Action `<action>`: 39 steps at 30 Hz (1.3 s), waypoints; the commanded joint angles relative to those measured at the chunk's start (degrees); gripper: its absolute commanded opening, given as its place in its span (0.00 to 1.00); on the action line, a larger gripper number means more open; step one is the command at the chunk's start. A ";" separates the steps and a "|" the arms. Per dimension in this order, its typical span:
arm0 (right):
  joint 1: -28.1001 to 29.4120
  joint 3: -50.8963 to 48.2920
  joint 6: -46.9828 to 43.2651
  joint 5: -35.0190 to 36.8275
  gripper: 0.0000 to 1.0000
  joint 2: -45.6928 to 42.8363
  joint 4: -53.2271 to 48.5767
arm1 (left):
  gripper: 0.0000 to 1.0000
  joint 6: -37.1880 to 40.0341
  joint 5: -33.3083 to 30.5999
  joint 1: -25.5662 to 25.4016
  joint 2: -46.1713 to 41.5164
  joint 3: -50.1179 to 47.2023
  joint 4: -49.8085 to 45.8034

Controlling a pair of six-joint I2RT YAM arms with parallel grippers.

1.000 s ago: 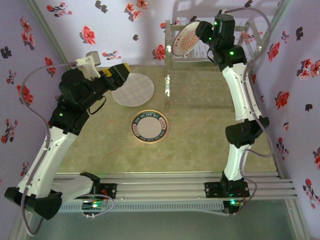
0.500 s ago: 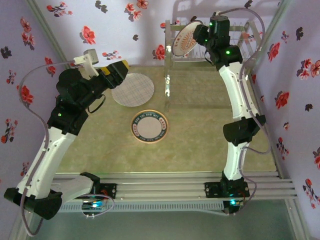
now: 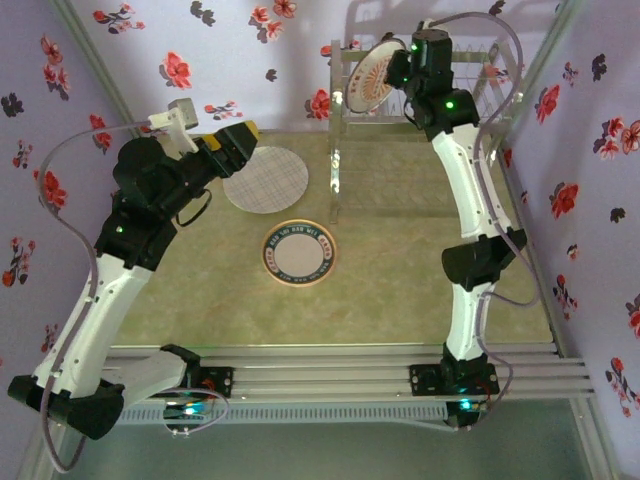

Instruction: Unload the plates from the dish rack

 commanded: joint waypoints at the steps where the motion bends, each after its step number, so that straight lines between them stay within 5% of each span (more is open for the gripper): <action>1: 1.46 2.58 -4.16 4.20 0.10 0.21 -1.39 | 0.77 -0.68 0.69 -0.47 -1.48 0.61 1.98; 9: 3.36 2.86 -8.55 11.50 0.00 -1.03 0.40 | 0.77 -0.73 0.70 -0.47 -1.57 0.70 1.90; 23: 5.26 2.70 -18.27 20.07 0.00 -8.35 8.43 | 0.77 -1.69 1.48 -1.23 -0.03 0.61 3.95; 39: 4.49 -11.11 -21.62 20.05 0.00 -25.82 12.06 | 0.77 -3.87 5.41 -5.74 9.11 6.36 8.62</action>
